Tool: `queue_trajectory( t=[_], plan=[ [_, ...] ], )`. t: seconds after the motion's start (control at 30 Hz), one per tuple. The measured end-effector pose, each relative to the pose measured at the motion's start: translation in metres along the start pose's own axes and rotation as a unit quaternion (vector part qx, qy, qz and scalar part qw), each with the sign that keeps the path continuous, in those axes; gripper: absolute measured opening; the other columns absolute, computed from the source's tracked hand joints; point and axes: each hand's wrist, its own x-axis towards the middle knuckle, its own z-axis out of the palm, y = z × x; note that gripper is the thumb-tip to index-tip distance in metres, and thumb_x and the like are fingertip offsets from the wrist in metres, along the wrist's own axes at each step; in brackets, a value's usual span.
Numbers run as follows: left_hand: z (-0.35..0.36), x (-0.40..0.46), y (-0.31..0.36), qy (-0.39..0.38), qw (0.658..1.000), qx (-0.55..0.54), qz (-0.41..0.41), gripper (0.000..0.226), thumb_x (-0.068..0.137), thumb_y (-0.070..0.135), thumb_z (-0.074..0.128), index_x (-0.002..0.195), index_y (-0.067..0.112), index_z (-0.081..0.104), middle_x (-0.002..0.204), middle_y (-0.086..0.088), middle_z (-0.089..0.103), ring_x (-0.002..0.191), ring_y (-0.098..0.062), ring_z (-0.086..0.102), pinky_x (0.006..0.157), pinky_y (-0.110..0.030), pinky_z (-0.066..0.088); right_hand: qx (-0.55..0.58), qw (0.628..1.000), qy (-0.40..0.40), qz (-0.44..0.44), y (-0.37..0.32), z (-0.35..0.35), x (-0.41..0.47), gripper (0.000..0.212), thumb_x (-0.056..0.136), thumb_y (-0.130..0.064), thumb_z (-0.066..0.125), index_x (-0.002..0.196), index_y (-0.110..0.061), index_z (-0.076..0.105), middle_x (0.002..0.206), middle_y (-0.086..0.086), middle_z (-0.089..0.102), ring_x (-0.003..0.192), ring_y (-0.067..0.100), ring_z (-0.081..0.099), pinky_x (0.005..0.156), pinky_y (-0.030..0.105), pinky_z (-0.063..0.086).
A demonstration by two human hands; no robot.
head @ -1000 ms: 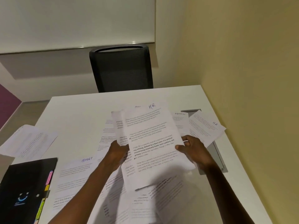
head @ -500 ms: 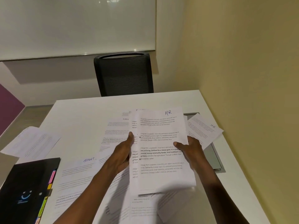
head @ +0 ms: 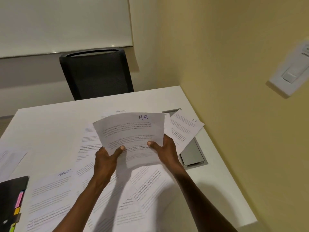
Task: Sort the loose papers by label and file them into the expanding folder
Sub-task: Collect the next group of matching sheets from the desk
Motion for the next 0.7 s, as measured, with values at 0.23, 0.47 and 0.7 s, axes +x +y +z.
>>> queue_trajectory(
  t=[0.23,0.47,0.7],
  plan=[
    [0.014,-0.024,-0.069,-0.016,0.994,0.027,-0.106,0.028,0.078,0.015,0.083,0.103,0.015,0.069,0.096,-0.001,0.074,0.094,-0.024,0.070,0.069,-0.032,0.056,0.026,0.998,-0.031,0.050,0.090,0.008,-0.030,0.033,0.088,-0.012,0.069,0.120,-0.013,0.062,0.113,0.001,0.071,0.103,0.019,0.068,0.078,0.024,0.058],
    [0.022,-0.008,-0.054,0.003,0.996,0.038,-0.076,0.031,0.088,0.017,0.074,0.116,0.016,0.060,0.098,0.001,0.067,0.093,-0.023,0.064,0.080,-0.034,0.051,0.006,0.997,0.020,0.070,0.089,-0.025,0.012,0.037,0.095,-0.044,0.056,0.088,-0.009,0.065,0.080,-0.005,0.068,0.071,0.004,0.062,0.065,0.023,0.050],
    [0.004,0.015,-0.047,0.031,0.996,0.033,-0.079,0.043,0.088,0.021,0.074,0.126,0.008,0.056,0.108,-0.009,0.067,0.099,-0.033,0.063,0.089,-0.045,0.051,-0.249,0.904,0.229,0.261,0.158,-0.107,0.091,0.062,0.089,-0.053,0.058,0.117,0.002,0.059,0.118,0.021,0.060,0.109,0.034,0.054,0.080,0.034,0.042]
  ],
)
